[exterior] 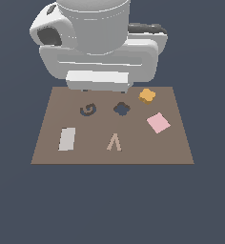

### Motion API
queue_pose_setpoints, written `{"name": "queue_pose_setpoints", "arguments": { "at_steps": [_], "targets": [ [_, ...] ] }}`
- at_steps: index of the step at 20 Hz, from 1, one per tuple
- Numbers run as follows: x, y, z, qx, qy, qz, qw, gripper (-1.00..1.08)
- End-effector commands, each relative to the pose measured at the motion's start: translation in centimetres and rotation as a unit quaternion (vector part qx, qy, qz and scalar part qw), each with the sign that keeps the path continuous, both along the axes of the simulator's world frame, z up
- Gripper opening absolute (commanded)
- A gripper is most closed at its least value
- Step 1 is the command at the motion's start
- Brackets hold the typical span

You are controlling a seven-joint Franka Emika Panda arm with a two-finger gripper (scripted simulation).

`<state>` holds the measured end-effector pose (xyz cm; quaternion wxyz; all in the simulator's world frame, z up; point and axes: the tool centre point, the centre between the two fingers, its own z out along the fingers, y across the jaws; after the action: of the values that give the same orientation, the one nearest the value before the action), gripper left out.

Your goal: Insert a designated object into the corresponding slot on a board.

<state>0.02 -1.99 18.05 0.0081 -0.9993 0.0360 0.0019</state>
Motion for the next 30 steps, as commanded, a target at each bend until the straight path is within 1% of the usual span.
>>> {"name": "queue_pose_setpoints", "arguments": {
  "at_steps": [1,9,18,24,30],
  "targets": [
    [0.0,0.0,0.0,0.000,0.000,0.000,1.0000,1.00],
    [-0.8,0.6,-0.7,0.000,0.000,-0.017,0.9999,1.00],
    [-3.2,3.0,-3.1,-0.002,0.000,-0.073,0.9973,1.00],
    [-5.4,5.6,-5.5,-0.004,0.000,-0.129,0.9916,1.00],
    [-7.4,8.9,-8.3,-0.005,0.000,-0.193,0.9812,1.00]
  ]
}}
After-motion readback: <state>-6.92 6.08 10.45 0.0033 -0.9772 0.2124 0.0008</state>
